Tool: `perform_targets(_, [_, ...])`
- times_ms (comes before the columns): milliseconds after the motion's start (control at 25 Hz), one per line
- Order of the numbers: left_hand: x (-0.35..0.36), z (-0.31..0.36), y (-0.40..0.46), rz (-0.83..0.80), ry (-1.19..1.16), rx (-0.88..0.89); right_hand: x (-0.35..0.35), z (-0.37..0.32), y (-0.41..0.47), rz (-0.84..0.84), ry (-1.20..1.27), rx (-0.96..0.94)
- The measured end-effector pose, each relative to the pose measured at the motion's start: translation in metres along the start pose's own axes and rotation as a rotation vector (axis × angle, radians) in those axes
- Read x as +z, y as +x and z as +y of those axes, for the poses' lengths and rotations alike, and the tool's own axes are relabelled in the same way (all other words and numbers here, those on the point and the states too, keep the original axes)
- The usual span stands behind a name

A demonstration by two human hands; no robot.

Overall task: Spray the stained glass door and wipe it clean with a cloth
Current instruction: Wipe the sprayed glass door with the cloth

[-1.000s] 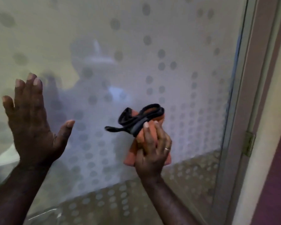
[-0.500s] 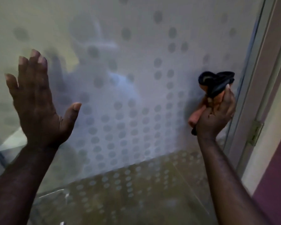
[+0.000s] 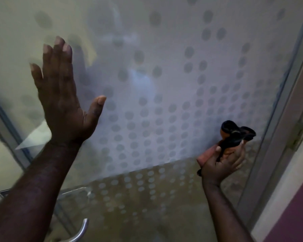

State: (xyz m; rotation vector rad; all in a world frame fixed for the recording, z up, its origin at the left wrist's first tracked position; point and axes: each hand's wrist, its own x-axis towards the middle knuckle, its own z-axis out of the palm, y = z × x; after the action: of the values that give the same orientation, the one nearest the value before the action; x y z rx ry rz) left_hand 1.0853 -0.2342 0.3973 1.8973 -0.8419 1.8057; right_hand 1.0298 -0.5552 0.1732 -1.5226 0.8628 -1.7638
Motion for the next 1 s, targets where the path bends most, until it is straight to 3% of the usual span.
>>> perform_targets(320, [0.002, 0.000, 0.001, 0.016, -0.039, -0.008, -0.004, -0.058, -0.117, -0.219, 0.074, -0.045])
perform_targets(600, [-0.002, -0.004, 0.002, 0.000, -0.112, 0.003, 0.000, -0.124, -0.192, -0.345, 0.185, -0.204])
perform_targets(760, [-0.014, -0.012, -0.002, -0.025, -0.142, 0.026, 0.004, -0.172, -0.193, -0.367, 0.210, -0.275])
perform_targets(1000, [-0.042, -0.044, -0.013, 0.016, -0.161, -0.090, 0.020, -0.270, -0.141, -0.384, 0.231, -0.645])
